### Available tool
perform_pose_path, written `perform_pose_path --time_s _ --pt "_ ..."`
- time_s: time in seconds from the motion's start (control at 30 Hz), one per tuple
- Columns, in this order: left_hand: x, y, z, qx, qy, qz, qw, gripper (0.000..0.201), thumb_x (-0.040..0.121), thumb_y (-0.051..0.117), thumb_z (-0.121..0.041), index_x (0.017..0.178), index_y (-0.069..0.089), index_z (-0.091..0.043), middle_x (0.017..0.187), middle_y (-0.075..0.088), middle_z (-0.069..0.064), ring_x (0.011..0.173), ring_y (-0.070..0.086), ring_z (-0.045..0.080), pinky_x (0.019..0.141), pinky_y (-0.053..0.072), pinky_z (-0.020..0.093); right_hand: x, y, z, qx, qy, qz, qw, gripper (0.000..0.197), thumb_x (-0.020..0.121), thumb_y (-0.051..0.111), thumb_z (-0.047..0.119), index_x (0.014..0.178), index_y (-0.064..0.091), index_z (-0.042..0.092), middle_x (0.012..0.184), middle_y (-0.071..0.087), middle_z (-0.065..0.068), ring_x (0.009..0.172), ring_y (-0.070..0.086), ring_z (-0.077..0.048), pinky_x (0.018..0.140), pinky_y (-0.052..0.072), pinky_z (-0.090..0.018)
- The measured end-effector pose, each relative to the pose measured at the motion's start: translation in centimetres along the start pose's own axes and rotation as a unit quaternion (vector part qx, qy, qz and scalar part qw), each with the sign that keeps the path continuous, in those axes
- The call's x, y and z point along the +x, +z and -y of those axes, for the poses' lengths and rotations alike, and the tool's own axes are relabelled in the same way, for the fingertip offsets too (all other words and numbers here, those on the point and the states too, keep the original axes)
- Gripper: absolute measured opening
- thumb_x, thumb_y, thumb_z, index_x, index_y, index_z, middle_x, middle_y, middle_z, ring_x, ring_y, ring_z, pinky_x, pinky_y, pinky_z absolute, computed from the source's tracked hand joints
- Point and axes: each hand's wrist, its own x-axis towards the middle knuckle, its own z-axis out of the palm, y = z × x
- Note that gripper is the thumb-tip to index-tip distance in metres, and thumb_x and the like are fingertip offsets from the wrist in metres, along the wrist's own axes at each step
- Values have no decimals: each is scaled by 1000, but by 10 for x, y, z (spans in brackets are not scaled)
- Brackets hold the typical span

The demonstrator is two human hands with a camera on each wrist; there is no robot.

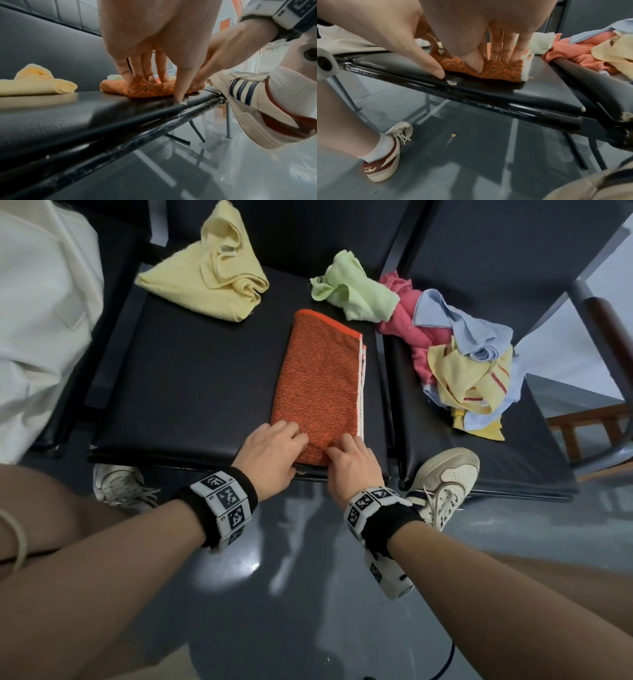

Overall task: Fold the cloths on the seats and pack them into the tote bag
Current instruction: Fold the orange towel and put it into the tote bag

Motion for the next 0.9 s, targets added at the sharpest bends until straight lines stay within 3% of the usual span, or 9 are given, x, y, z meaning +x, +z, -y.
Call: perform_pose_path --time_s 0.13,0.23,0.3,0.4,0.57,0.73,0.8,0.9 --pt "-3 5 1 5 -8 -23 1000 32 66 78 -3 90 63 -16 89 57 2 85 57 25 71 45 38 1 -6 -1 -15 -2 68 998 29 84 52 10 110 66 13 108 57 -6 109 50 -29 85 39 -38" --pt "-2 4 3 14 -18 -29 999 22 73 75 -6 89 66 -18 84 62 -2 85 58 24 72 42 37 3 -10 -3 6 9 88 996 31 88 48 10 117 58 16 114 57 -2 115 47 -25 89 35 -35" --pt "-2 0 2 35 -34 -13 999 15 82 68 -13 95 68 -21 88 66 -5 93 57 21 79 37 35 4 -11 -4 45 25 75 996 29 88 49 9 116 53 17 114 62 -1 112 51 -25 88 35 -37" --pt "-3 -5 -2 68 -46 12 997 19 89 56 -17 105 66 -21 98 66 -6 103 54 19 85 33 35 5 -15 -1 57 28 82 995 27 88 49 10 113 50 20 111 64 0 110 52 -25 87 35 -38" --pt "-4 -11 -6 79 -63 60 993 26 91 44 -19 110 61 -21 104 62 -3 108 50 20 89 31 36 8 -15 4 31 52 40 997 26 92 50 19 114 61 26 113 55 -2 112 48 -24 90 35 -37" --pt "-4 -12 -3 44 -48 97 993 25 95 43 -19 113 59 -22 104 66 -2 105 55 22 88 33 37 3 -6 9 41 59 25 997 19 85 56 9 102 63 16 101 58 -8 99 55 -32 82 41 -38" --pt "-3 -13 -2 -6 -48 79 996 23 96 48 -21 117 56 -22 105 68 0 103 59 24 87 39 37 -2 -3 10 48 48 13 998 16 79 61 4 93 67 11 91 58 -11 88 58 -36 75 46 -40" --pt "-2 -17 0 -90 -94 40 991 12 94 58 -24 106 59 -21 104 65 0 97 62 25 81 44 36 -9 0 9 22 22 -8 999 16 66 71 4 81 69 10 80 58 -9 75 61 -34 62 48 -37"
